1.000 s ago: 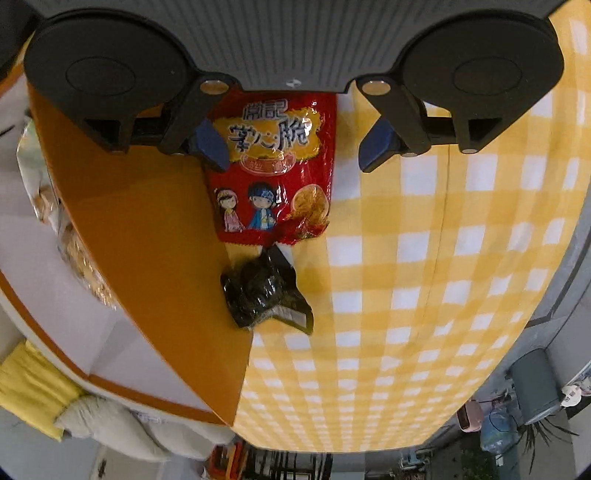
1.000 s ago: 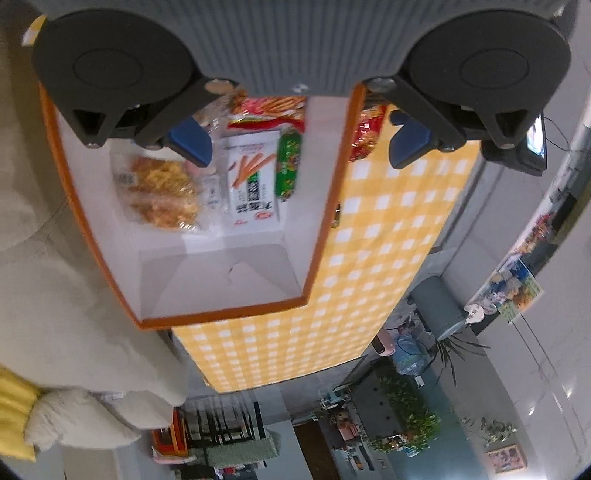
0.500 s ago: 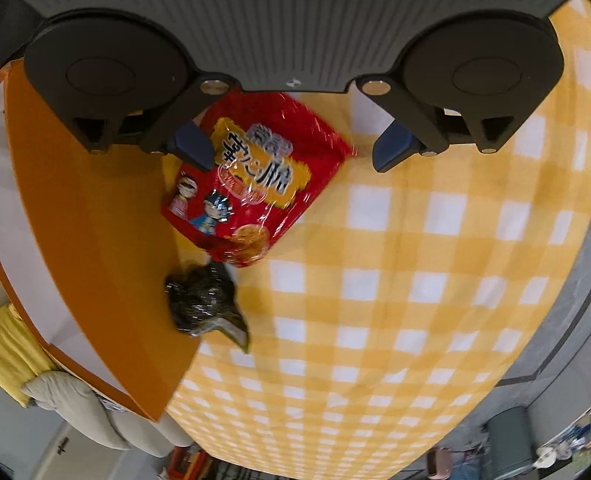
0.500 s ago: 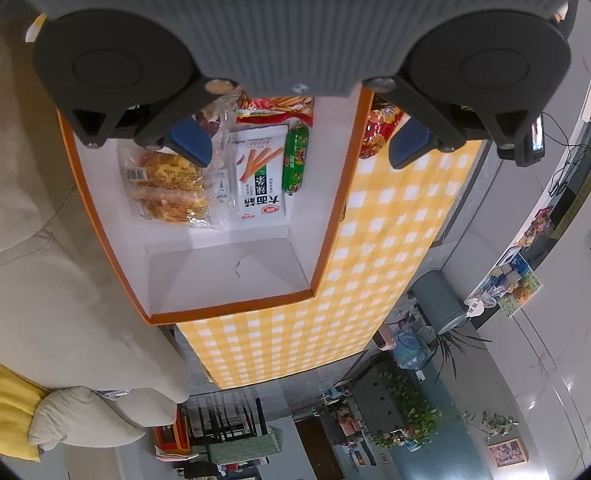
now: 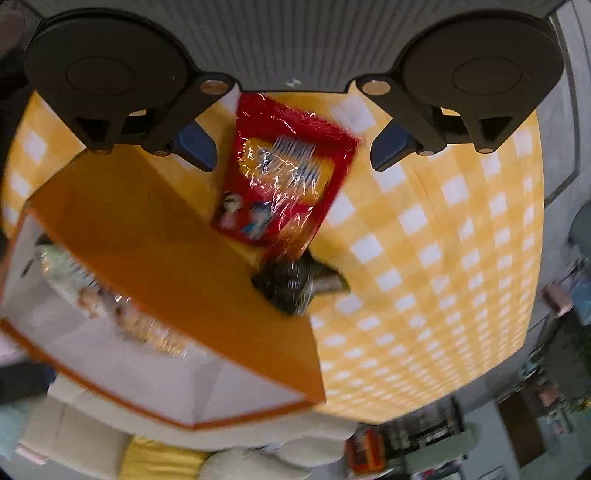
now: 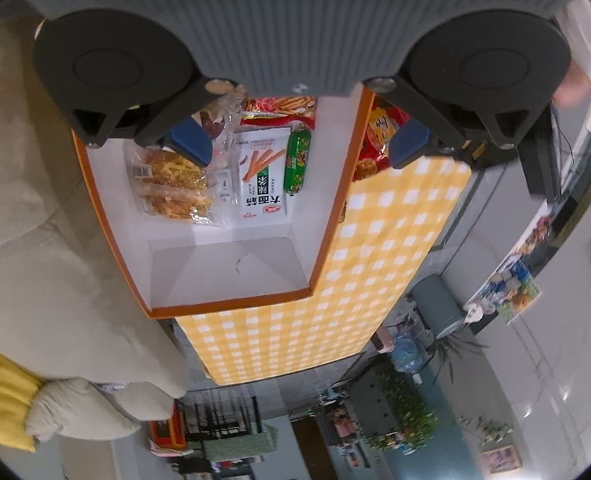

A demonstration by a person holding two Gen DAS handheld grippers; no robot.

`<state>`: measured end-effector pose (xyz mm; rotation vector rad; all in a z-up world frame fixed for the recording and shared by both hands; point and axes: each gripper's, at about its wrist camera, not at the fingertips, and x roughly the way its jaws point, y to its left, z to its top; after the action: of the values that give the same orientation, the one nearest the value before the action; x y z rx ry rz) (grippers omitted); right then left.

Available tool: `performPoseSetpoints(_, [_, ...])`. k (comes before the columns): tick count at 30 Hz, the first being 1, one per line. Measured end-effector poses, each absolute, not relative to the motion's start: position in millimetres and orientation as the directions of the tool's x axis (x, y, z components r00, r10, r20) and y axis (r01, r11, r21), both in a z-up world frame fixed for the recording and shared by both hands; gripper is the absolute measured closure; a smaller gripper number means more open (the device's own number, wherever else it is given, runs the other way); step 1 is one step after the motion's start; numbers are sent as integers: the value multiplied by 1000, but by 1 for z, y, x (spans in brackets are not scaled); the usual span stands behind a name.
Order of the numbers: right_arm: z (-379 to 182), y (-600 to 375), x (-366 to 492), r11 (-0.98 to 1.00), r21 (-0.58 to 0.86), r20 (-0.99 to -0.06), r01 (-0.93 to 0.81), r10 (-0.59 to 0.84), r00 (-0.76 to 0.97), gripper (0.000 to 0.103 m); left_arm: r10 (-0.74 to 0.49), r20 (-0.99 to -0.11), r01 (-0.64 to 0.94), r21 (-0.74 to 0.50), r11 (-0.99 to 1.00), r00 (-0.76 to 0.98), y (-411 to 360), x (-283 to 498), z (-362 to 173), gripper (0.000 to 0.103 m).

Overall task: Organize snacks
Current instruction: 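Grasp the red snack bag with the left tool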

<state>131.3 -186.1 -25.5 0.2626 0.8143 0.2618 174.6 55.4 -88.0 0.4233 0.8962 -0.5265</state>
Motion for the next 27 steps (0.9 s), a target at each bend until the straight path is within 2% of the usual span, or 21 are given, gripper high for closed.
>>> performPoseSetpoints(4, [-26, -187, 131, 929, 338, -675, -149, 350, 650, 4, -325, -790, 704, 181, 686, 520, 50, 176, -78, 0])
performPoseSetpoints(7, [-26, -190, 133, 927, 345, -676, -146, 353, 647, 4, -319, -814, 772, 227, 594, 485, 37, 183, -85, 0])
performPoseSetpoints(11, [-26, -195, 136, 927, 352, -674, -132, 348, 651, 4, -282, -861, 812, 221, 539, 422, 24, 201, -112, 0])
performPoseSetpoints(15, [-29, -195, 139, 934, 337, -684, -119, 330, 651, 4, -254, -901, 799, 149, 583, 353, 24, 220, -142, 0])
performPoseSetpoints(19, [-33, -194, 141, 938, 327, -695, -118, 323, 642, 4, -313, -894, 714, 11, 700, 321, 37, 236, -147, 0])
performPoseSetpoints(27, [-35, -199, 143, 936, 336, -699, -101, 320, 640, 4, -286, -875, 611, 15, 792, 391, 40, 227, -146, 0])
